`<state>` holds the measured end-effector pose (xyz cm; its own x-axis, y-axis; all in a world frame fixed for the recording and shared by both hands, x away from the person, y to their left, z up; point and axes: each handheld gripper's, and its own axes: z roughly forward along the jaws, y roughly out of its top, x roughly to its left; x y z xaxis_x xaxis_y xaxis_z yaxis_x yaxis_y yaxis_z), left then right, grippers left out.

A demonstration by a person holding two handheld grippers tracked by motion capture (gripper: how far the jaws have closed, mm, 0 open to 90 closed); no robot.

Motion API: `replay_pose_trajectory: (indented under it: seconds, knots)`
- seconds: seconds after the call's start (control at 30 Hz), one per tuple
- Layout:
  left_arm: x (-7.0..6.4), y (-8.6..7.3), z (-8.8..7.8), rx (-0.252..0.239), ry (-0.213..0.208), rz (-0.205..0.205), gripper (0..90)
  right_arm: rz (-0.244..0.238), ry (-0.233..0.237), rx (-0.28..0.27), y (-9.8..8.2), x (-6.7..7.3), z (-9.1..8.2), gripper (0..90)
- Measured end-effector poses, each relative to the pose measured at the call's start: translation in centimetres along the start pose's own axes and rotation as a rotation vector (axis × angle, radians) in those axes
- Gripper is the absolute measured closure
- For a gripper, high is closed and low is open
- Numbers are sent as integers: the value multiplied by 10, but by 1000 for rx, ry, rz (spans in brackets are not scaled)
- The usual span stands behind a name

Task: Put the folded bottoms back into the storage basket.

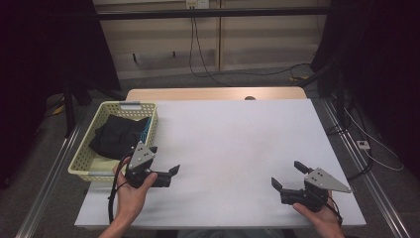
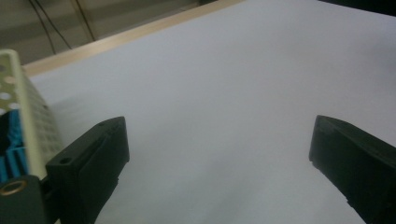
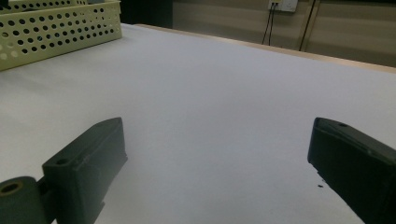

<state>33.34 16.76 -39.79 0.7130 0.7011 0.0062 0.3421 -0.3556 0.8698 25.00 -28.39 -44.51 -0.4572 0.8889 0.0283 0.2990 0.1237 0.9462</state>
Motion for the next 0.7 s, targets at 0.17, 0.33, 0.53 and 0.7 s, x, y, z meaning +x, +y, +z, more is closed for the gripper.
replay_pose_trajectory:
  seconds: [0.17,0.33,0.53,0.7]
  knots:
    - [-8,-15,11,26,-13,24,50,-2,3,-2,0,1,0,40]
    - [-7,-25,12,18,-6,24,49,-4,3,-4,0,1,-1,40]
    - [-8,-30,12,5,4,19,50,-2,-3,-8,1,1,-1,41]
    - [-7,-31,18,14,-2,-3,49,-5,-5,-9,1,0,-1,42]
